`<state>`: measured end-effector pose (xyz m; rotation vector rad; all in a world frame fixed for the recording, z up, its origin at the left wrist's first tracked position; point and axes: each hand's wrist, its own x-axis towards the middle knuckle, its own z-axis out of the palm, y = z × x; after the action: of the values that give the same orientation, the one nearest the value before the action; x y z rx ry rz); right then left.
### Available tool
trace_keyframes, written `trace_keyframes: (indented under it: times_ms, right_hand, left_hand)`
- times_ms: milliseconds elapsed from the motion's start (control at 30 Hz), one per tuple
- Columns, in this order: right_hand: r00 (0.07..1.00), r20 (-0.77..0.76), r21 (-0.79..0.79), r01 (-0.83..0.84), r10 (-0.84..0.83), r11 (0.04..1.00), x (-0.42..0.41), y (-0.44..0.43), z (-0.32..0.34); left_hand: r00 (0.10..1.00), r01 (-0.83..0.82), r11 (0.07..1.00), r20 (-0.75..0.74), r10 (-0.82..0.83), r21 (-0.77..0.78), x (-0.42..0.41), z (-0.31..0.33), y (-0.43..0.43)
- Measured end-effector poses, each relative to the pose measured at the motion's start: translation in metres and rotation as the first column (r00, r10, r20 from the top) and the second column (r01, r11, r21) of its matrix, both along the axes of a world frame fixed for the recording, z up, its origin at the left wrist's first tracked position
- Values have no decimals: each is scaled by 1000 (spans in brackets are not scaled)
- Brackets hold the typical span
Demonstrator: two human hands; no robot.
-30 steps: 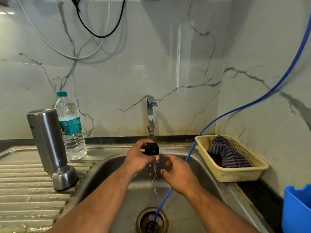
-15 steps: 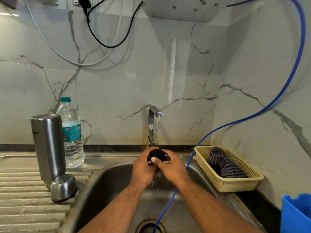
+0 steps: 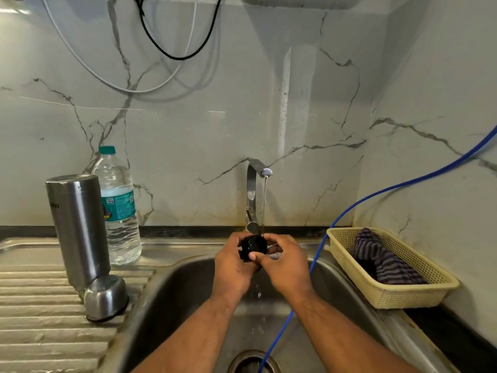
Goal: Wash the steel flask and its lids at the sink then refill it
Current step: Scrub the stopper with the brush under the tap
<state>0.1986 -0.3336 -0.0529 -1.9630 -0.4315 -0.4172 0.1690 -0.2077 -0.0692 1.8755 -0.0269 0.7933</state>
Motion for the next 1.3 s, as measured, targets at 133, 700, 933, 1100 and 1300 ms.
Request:
trace_keyframes:
  times_ms: [133, 700, 933, 1100, 1300]
  right_hand:
    - [998, -23, 5, -60, 60, 998, 0, -9, -1]
    - [994, 66, -117, -75, 83, 990, -6, -3, 10]
    - [984, 145, -132, -84, 103, 988, -14, 5, 17]
    - [996, 52, 116, -79, 73, 990, -5, -3, 17]
    - [877, -347, 184, -283, 332, 941, 4, -15, -3]
  left_hand:
    - [999, -36, 997, -5, 37, 63, -2, 0, 0]
    - [999, -38, 964, -5, 41, 262, -6, 4, -1]
    - [998, -42, 983, -28, 48, 180, -6, 12, 0]
    - [982, 100, 988, -146, -118, -121, -2, 9, 13]
    - [931, 258, 910, -169, -324, -324, -2, 9, 12]
